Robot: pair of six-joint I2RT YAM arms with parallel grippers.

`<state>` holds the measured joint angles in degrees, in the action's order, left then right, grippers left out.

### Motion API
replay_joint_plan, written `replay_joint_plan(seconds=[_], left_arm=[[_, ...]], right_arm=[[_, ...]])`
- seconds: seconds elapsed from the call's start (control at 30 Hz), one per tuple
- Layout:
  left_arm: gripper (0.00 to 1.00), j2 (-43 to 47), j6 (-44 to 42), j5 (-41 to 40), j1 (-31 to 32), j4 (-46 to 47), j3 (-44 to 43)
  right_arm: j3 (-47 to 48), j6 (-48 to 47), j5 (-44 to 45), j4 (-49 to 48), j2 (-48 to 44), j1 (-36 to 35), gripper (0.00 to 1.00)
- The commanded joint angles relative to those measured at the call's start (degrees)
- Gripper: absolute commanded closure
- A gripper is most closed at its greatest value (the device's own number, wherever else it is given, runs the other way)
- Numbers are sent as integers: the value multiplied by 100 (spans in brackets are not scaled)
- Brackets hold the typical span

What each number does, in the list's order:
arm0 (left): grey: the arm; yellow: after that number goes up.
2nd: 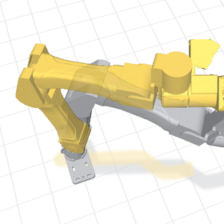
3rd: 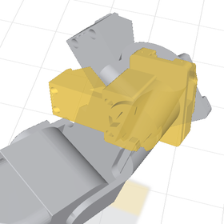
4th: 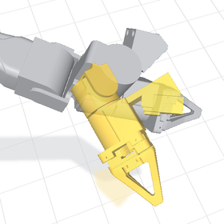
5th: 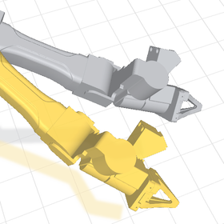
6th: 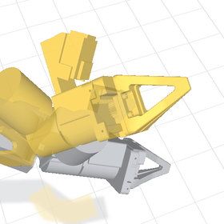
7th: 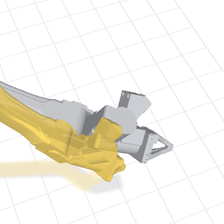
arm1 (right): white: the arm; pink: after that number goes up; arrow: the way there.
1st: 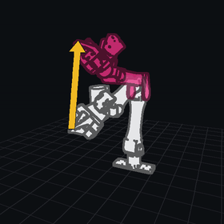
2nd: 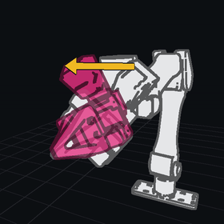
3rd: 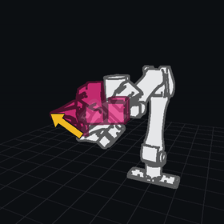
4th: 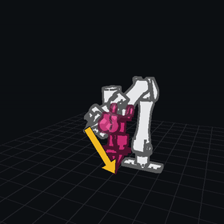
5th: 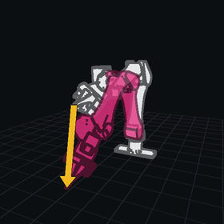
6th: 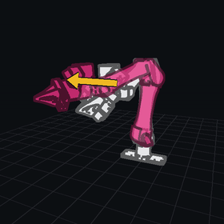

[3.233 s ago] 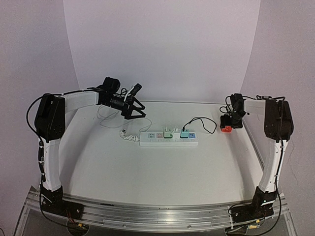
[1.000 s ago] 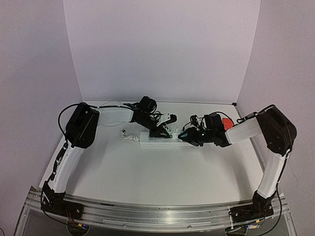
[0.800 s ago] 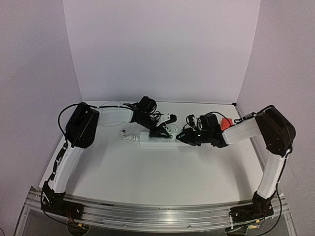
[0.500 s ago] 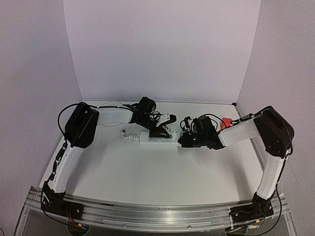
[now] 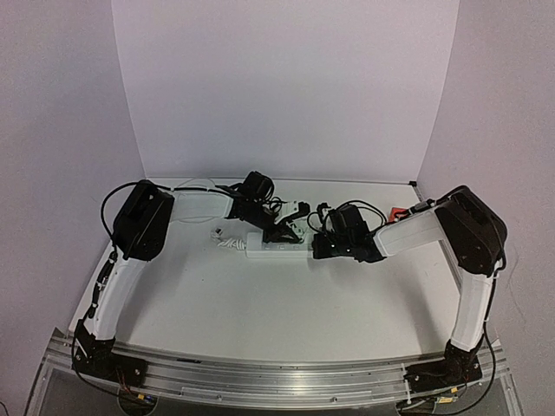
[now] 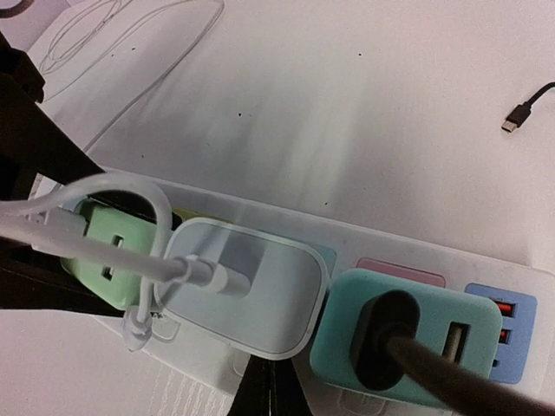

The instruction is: Pull the plug off the socket

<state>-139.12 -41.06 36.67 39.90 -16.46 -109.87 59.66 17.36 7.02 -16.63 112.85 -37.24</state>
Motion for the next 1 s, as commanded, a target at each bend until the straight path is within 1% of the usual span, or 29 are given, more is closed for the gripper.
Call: replay_joint_plan(seconds=[0.0, 0.3, 0.6, 0.77, 0.97], left_arm=[[100, 459, 1, 332, 40, 115, 112], [100, 595, 252, 614, 31, 87, -125], [100, 590, 813, 782, -7, 55, -464], [100, 589, 800, 851, -7, -62, -616], [100, 571, 514, 825, -8, -379, -750]], right_arm=[[240, -79, 471, 466, 403, -11, 100], [104, 149, 581, 1107, 514, -52, 100], [-16, 339, 491, 1544, 560, -90, 100], [-22, 388, 430, 1654, 581, -90, 100], [-19, 407, 398, 1655, 580, -91, 100]])
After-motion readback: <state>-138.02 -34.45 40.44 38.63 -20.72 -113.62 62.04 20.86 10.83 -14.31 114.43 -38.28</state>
